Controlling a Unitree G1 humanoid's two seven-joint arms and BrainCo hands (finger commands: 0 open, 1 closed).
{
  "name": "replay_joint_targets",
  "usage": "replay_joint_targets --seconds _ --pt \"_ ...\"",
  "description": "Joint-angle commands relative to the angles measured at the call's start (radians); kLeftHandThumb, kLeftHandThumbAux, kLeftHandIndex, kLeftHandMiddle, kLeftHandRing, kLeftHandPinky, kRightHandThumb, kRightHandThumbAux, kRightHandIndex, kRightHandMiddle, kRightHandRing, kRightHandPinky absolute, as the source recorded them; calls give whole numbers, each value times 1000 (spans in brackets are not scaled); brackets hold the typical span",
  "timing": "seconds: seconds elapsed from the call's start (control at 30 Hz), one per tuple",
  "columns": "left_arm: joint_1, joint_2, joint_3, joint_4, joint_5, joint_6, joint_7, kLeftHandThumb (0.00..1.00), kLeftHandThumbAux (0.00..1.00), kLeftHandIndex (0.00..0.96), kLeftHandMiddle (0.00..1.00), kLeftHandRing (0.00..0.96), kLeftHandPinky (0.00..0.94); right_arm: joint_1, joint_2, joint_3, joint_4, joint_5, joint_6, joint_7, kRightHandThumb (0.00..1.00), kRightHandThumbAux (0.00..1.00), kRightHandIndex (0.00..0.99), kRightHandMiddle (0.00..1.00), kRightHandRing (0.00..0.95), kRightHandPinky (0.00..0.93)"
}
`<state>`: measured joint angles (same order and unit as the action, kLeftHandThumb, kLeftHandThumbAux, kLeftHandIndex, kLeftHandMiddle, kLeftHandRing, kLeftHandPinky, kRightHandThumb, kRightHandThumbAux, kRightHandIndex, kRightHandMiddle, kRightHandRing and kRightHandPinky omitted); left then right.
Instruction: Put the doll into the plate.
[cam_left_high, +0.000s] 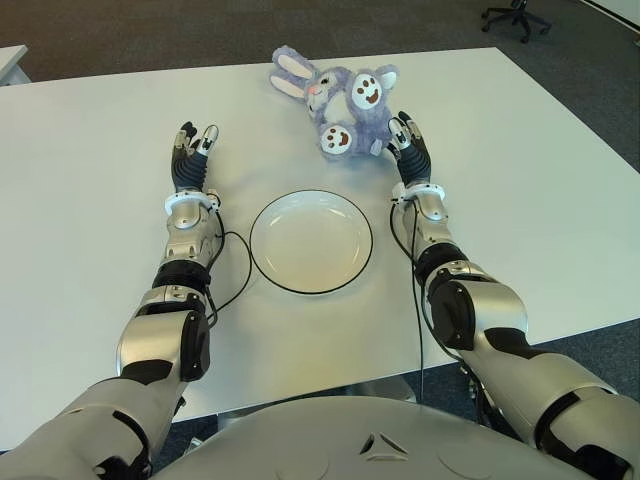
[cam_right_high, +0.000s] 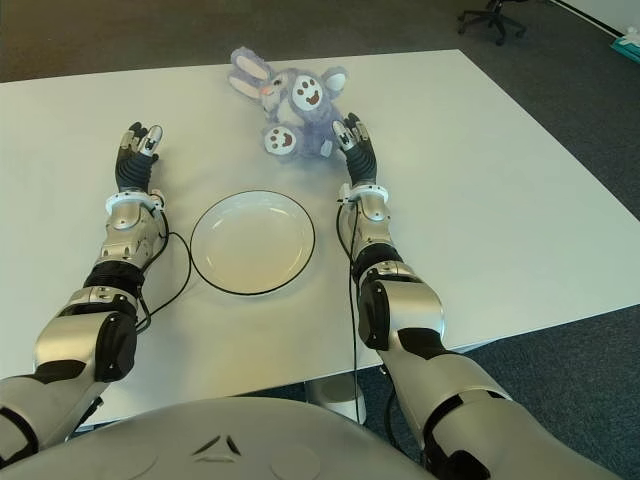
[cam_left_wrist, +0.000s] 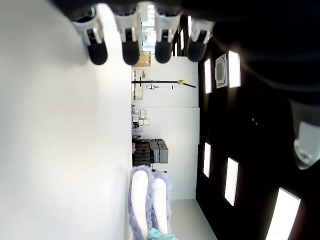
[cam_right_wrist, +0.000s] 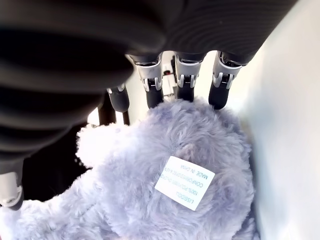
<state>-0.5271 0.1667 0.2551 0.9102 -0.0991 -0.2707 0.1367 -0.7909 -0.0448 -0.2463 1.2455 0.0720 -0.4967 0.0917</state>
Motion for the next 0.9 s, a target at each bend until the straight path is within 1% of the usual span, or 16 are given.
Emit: replay_joint_targets --seconds 0.03,0.13,0.3,0.67,0.8,0.9 --pt "85 -39 -4 69 -3 58 5 0 475 0 76 57 15 77 23 4 54 -6 39 0 164 450 0 0 0 0" --pt "84 -36 -5 73 -2 55 0 0 473 0 75 57 6 71 21 5 55 -5 37 5 166 447 0 0 0 0" --pt "85 -34 -6 77 0 50 -3 0 468 0 75 60 29 59 19 6 54 -6 38 8 165 445 0 0 0 0" --pt "84 -31 -5 83 -1 45 -6 0 471 0 63 49 7 45 19 13 52 -17 33 -7 150 464 0 0 0 0" --pt "85 -31 -5 81 -1 45 -6 0 469 0 64 47 6 44 17 24 50 -33 19 -31 149 474 0 0 0 0" --pt "87 -29 -4 77 -2 47 -5 0 468 0 69 45 0 46 12 48 47 -70 -18 -87 152 481 0 0 0 0"
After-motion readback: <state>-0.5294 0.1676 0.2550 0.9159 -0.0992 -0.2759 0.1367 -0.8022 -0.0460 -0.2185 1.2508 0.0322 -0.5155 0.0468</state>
